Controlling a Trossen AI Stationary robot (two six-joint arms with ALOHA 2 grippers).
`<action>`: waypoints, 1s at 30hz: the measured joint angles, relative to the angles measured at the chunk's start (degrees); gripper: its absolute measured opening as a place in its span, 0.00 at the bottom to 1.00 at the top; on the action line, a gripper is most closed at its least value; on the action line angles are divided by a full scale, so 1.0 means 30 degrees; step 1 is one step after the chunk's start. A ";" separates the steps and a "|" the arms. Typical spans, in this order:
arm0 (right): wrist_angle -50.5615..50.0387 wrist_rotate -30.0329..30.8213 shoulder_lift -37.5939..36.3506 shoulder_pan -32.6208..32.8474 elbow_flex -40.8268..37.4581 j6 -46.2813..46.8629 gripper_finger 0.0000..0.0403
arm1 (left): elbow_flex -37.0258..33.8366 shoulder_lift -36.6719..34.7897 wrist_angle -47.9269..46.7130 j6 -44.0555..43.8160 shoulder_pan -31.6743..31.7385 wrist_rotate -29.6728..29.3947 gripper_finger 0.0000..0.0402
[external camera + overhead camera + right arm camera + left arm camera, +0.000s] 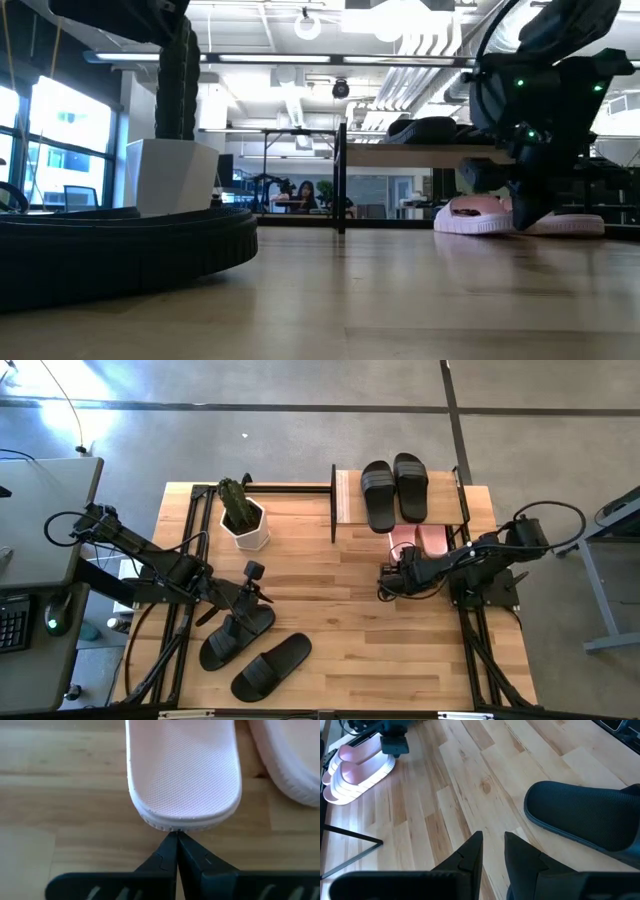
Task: Pick and place slides into the shelf
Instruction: Put the pink slipper under the shelf, then put the black slipper under the shelf
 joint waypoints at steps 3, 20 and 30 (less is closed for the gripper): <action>0.0015 0.0273 -0.0007 -0.0427 0.0000 -0.0003 0.00 | 0.0000 -0.0006 0.0000 -0.0003 -0.0006 -0.0017 0.17; -0.0233 -0.0291 -0.0359 -0.0572 0.0053 -0.0266 0.00 | 0.0000 -0.0006 0.0431 0.0000 -0.0006 0.1950 0.17; -0.3013 0.0074 -0.0787 0.1576 0.2713 -0.0920 0.00 | -0.0007 -0.0006 0.3923 -0.1138 -0.0012 1.0415 0.17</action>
